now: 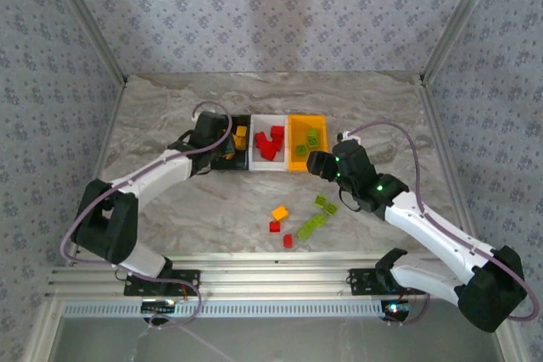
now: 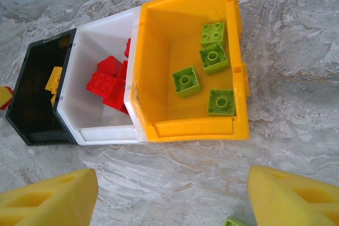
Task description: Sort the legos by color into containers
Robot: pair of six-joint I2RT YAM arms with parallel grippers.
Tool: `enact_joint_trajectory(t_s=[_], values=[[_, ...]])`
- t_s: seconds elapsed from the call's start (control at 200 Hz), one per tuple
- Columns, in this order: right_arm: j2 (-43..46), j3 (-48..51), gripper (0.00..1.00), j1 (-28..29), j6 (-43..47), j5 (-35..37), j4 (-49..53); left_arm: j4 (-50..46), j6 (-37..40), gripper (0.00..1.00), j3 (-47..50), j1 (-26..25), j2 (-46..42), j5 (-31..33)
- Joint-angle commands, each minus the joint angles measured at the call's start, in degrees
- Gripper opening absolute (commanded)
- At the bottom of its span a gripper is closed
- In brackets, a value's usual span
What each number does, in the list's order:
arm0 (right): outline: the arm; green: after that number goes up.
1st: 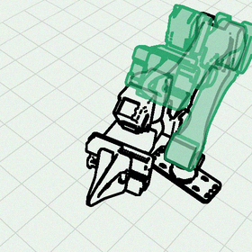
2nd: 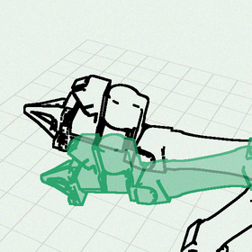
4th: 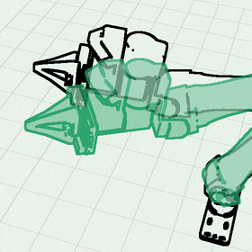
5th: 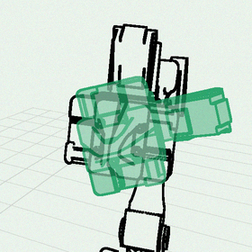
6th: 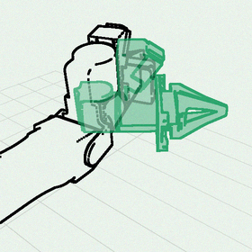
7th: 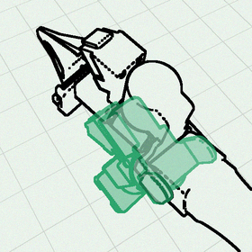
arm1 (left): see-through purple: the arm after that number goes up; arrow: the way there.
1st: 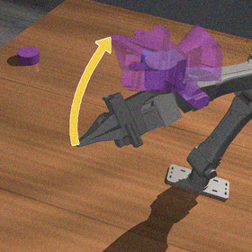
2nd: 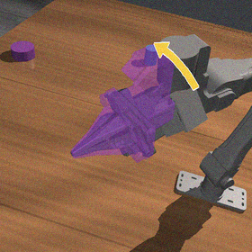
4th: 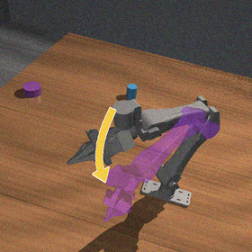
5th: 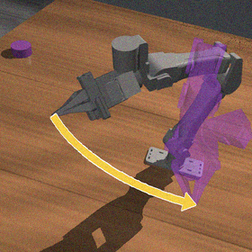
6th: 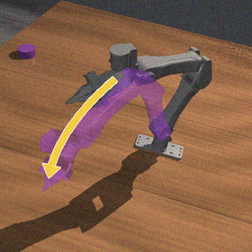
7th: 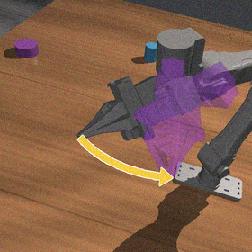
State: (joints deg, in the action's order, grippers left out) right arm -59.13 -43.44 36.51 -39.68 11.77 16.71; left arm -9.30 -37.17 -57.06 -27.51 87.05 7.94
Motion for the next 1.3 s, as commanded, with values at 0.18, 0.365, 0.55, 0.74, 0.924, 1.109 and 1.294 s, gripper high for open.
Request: enact_joint_trajectory(t_s=[0.18,0.365,0.55,0.74,0.924,1.109,1.294], values=[[0.79,0.62,0.76,-0.30,-0.86,1.06,1.68,-2.93,1.37,0.28,-14.41,-7.13,9.34,-2.57],[1.38,1.09,0.76,-0.35,-1.11,1.16,2.10,-7.01,2.42,0.30,-26.16,-8.18,19.51,-1.28],[2.31,1.91,0.77,-0.22,-1.46,0.28,2.27,-10.08,3.07,0.43,-34.74,-8.09,27.40,-0.37],[2.09,2.35,0.77,0.53,-1.43,-2.03,2.79,-9.26,2.31,0.67,-36.19,-8.42,25.78,-1.68],[2.17,3.45,0.77,2.21,-2.14,-2.46,4.93,-4.95,1.69,0.78,-28.24,-10.09,15.04,-3.75],[1.46,6.15,0.77,3.74,-5.18,-0.25,8.98,1.00,-0.09,0.99,-13.54,-14.38,-0.09,-5.54],[-1.51,9.18,0.77,4.39,-8.19,1.67,11.99,2.97,-1.63,1.00,1.31,-21.27,-13.65,-1.51]])
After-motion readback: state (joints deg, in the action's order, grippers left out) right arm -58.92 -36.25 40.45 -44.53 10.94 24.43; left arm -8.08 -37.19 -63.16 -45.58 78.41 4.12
